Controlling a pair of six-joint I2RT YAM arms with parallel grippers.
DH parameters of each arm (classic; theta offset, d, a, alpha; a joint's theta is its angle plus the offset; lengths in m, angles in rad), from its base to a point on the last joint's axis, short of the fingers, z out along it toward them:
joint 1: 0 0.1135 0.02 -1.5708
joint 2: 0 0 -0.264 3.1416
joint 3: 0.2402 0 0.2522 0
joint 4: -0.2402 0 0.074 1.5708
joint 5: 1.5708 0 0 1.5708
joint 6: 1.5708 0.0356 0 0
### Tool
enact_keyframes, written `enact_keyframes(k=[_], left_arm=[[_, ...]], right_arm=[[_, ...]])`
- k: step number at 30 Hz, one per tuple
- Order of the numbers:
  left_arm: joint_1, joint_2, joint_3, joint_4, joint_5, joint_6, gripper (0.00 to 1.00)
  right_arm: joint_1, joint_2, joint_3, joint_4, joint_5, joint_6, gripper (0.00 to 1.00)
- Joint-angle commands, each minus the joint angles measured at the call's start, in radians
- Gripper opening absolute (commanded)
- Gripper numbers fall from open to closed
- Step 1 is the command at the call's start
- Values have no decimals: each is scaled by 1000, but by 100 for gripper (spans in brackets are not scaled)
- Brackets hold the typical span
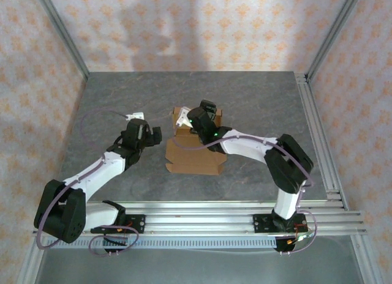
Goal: Fold the paper box
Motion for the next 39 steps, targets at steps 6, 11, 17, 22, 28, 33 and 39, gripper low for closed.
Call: enact_keyframes(k=[6,11,17,22,28,33,39], left_arm=[[10,-9,-10,3,15,6,99],[10,0,-8,5,21,9,99],[10,3,-2,7,32,4,99],[13,-29,8,-20,16,-17,100],[91,-132,13,-91,-54,-191,100],[99,-307,101,-234,-74,-201,100],[99,-398,156,-314,-70,-151,100]], right_arm=[[1,92,41,217,167,-170,41],[1,84,31,223,167,-169,17],[-2,76,38,180,167,-111,0],[-28,64,75,88,173,23,0],[-97,28,185,-213,136,412,0],[-153,22,254,-433,98,735,0],[-265,-20,256,-614,-138,1322,0]])
